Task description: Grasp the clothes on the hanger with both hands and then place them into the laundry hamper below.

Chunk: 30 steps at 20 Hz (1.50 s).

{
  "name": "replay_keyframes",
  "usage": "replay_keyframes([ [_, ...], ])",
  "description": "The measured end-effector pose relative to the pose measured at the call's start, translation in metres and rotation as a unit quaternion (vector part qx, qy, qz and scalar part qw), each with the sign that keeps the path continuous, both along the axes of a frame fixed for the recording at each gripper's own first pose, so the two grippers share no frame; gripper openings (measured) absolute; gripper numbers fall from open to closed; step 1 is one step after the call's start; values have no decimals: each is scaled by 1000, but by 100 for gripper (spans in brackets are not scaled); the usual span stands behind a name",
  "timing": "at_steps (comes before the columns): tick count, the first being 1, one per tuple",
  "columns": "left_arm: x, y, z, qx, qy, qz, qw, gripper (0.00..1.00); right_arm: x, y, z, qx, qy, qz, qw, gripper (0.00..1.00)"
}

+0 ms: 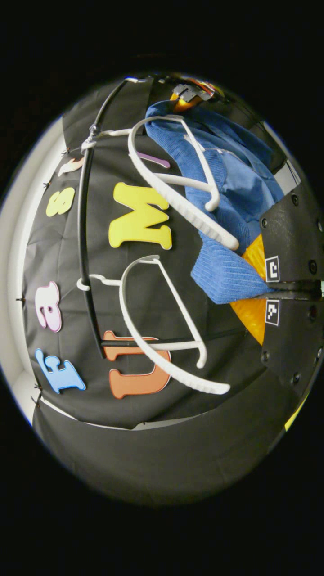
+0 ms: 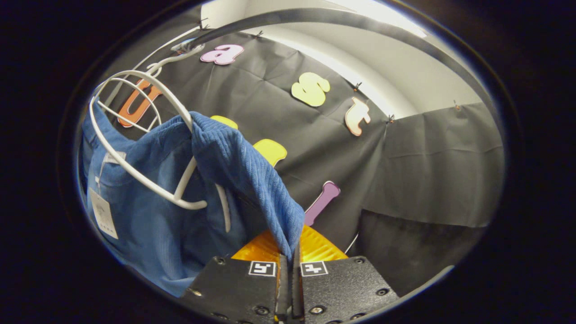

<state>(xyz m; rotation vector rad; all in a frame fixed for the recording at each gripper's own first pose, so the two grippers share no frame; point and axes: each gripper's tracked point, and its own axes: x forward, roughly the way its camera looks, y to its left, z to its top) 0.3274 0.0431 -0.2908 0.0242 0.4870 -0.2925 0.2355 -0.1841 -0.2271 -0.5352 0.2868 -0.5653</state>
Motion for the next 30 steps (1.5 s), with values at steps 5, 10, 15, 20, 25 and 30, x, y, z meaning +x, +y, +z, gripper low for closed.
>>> replay_keyframes([
  [5, -14, -17, -24, -6, 14, -11, 1000, 1, -2, -7, -29, 45, 25, -9, 999, 7],
  [10, -33, -38, -49, -27, 36, -14, 999, 0, -6, -6, -52, 61, 47, -11, 997, 7],
  [15, -51, -64, -66, -23, 51, -27, 998, 0, -12, -3, -73, 85, 68, -12, 994, 7],
  [20, -66, -82, -76, -14, 61, -35, 997, 1, -31, 2, -98, 109, 96, -18, 989, 7],
  [25, -85, -100, -86, -22, 76, -38, 996, 1, -52, 15, -121, 126, 120, -6, 985, 7],
  [30, -108, -110, -97, -13, 94, -40, 995, 1, -68, 52, -146, 166, 143, 23, 975, 7],
])
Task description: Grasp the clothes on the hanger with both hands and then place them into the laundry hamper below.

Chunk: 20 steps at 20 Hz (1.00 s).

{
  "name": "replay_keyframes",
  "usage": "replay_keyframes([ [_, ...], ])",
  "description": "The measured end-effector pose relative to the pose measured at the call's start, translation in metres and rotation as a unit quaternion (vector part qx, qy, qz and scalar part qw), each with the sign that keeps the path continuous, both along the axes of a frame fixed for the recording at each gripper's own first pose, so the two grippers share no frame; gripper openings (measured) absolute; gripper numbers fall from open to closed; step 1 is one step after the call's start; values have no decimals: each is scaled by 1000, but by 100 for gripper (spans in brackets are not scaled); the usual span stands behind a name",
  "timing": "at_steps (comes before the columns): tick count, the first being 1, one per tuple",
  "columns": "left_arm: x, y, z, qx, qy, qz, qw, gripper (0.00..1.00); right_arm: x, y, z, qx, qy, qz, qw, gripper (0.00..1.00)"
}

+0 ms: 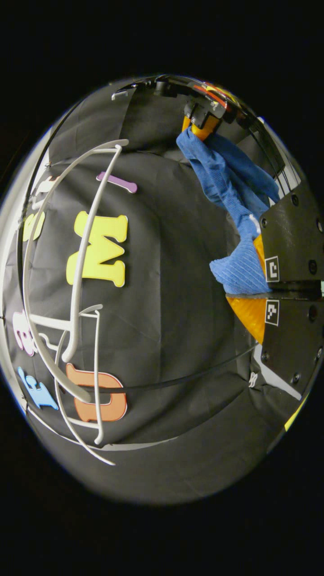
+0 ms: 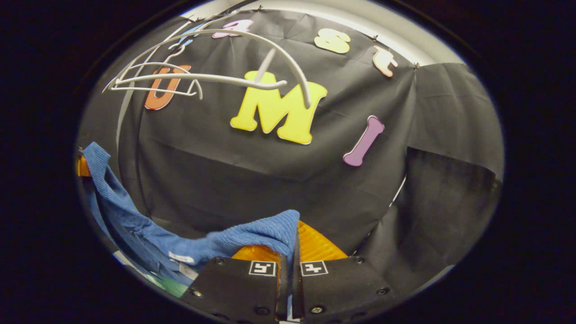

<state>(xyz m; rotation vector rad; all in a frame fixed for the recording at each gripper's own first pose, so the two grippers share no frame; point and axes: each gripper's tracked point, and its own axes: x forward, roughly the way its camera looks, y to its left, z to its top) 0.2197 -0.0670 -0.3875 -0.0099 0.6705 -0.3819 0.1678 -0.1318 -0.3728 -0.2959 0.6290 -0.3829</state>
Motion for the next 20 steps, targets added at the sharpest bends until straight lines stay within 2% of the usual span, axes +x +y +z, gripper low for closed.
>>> replay_keyframes([
  [6, -30, 4, -2, 4, 15, 5, 1000, 1, -19, 56, -14, 70, 16, 34, 997, 7],
  [12, -55, 2, 21, -1, 15, -3, 1000, 1, -27, 115, 2, 144, 24, 74, 986, 7],
  [18, -77, 1, 57, 10, 8, -24, 1000, 1, -29, 171, 32, 214, 30, 122, 969, 7],
  [20, -82, -1, 74, 2, 7, -33, 999, 0, -28, 188, 46, 248, 26, 134, 959, 7],
])
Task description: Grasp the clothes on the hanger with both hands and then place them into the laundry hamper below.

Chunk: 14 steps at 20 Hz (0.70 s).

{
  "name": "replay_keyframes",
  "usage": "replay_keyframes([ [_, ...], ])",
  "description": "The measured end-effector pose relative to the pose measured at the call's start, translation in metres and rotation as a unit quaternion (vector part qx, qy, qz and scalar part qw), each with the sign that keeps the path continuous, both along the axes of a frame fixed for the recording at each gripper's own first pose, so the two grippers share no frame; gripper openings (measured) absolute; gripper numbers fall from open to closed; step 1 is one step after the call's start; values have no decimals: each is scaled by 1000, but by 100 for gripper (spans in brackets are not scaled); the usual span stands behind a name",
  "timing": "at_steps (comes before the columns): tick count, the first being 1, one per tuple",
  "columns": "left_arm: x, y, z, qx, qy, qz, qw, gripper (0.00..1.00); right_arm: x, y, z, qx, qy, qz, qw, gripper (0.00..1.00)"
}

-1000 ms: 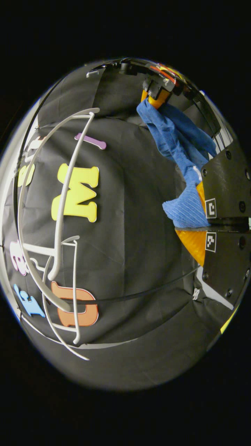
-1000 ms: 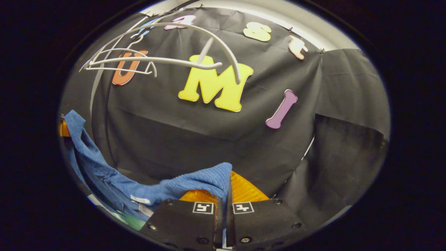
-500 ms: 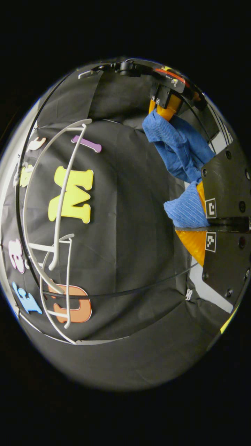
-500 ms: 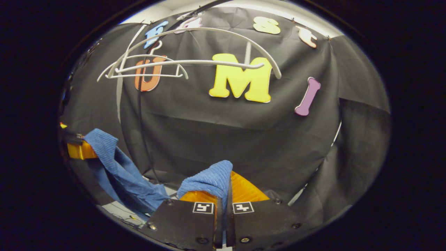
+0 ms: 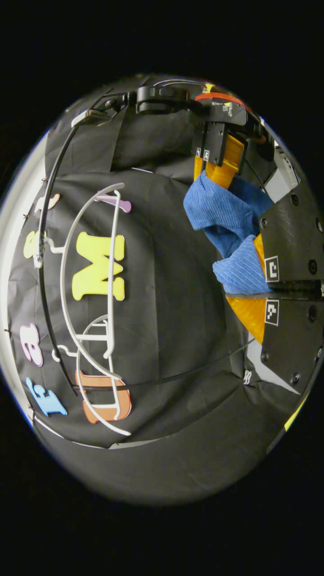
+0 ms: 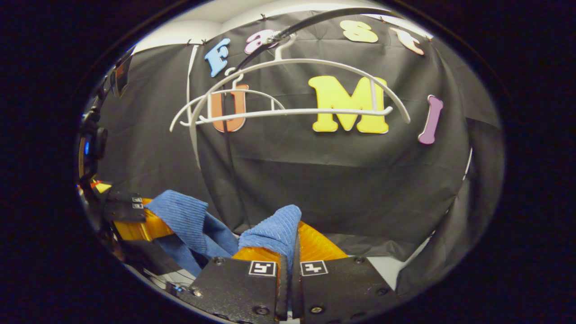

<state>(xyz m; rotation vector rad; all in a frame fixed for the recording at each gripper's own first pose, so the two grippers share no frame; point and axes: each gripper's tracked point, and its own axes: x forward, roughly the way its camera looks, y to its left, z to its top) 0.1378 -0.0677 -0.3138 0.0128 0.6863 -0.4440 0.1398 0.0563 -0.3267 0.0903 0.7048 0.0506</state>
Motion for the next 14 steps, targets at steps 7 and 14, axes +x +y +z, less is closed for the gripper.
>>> replay_keyframes([
  [7, 9, -16, 45, -41, -32, -27, 998, 5, 13, 41, 30, 95, -17, 23, 995, 7],
  [14, 10, -26, -5, -42, -4, -26, 999, 1, 15, 43, -26, 100, 33, 6, 994, 7],
])
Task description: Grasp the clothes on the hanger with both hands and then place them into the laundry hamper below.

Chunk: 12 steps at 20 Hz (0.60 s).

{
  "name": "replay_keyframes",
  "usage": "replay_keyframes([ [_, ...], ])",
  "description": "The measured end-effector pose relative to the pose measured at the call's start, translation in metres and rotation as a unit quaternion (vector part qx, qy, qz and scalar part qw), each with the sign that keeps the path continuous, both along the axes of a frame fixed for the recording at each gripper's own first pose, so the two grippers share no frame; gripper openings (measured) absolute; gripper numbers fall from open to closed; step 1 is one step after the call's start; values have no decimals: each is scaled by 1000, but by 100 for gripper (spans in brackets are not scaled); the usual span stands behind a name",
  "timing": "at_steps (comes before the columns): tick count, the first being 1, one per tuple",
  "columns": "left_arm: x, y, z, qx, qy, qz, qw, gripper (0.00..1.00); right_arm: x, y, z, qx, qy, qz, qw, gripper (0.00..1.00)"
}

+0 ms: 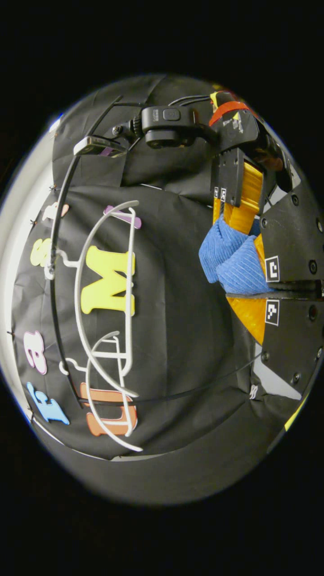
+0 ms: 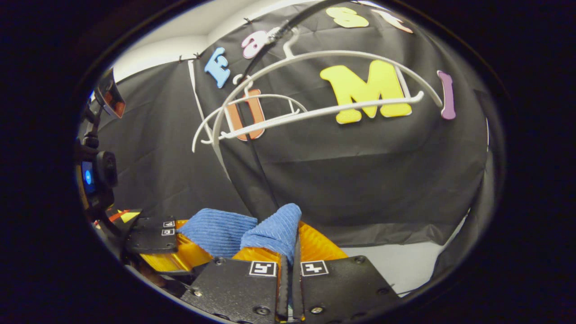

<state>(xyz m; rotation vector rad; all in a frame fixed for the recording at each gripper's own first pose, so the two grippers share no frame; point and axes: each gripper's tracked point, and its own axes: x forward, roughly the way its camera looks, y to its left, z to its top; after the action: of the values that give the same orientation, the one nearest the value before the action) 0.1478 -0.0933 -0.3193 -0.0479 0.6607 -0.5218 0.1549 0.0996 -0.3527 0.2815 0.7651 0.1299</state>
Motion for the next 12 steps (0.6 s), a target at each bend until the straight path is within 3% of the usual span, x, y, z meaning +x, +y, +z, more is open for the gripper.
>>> replay_keyframes([
  [8, -7, 4, -90, -12, 86, 7, 996, 1, -11, -11, -97, 65, 100, -39, 992, 7],
  [12, -12, 14, -137, 12, 130, 16, 991, 1, -20, -9, -147, 46, 145, -37, 988, 7],
])
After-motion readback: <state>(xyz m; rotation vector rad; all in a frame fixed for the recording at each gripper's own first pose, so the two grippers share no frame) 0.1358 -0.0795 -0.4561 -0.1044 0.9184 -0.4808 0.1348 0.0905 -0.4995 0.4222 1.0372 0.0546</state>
